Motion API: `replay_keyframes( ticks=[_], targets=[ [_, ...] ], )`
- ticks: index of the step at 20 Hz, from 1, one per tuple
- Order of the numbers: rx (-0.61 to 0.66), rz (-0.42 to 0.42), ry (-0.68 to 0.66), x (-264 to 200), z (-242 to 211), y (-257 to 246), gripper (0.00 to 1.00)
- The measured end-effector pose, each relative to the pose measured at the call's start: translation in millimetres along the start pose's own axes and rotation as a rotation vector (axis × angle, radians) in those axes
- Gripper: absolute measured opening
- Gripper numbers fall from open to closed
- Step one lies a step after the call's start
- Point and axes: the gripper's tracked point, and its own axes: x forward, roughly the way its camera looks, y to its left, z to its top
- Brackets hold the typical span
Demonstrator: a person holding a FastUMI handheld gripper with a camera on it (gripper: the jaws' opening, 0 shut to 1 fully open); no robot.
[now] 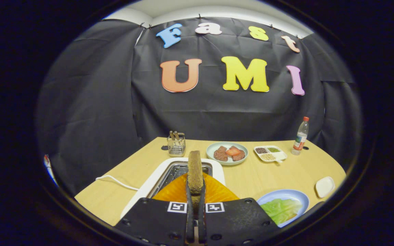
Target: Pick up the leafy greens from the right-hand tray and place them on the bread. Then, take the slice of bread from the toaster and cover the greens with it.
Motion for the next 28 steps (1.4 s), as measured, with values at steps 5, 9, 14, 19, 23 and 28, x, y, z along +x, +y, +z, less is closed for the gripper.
replay_keyframes(
  ticks=[5, 9, 14, 19, 23, 28],
  targets=[
    [0.028, 0.016, -0.069, -14.5, 26.7, 0.5, 0.05],
    [0.077, 0.067, -0.126, -34.5, 56.3, 3.1, 0.05],
    [0.121, 0.088, -0.196, -65.5, 87.8, -12.8, 0.05],
    [0.096, 0.063, -0.257, -94.6, 98.2, -43.5, 0.05],
    [0.096, 0.038, -0.267, -108.7, 93.4, -74.2, 0.05],
    [0.104, 0.015, -0.250, -116.1, 67.4, -107.0, 0.05]
  ],
)
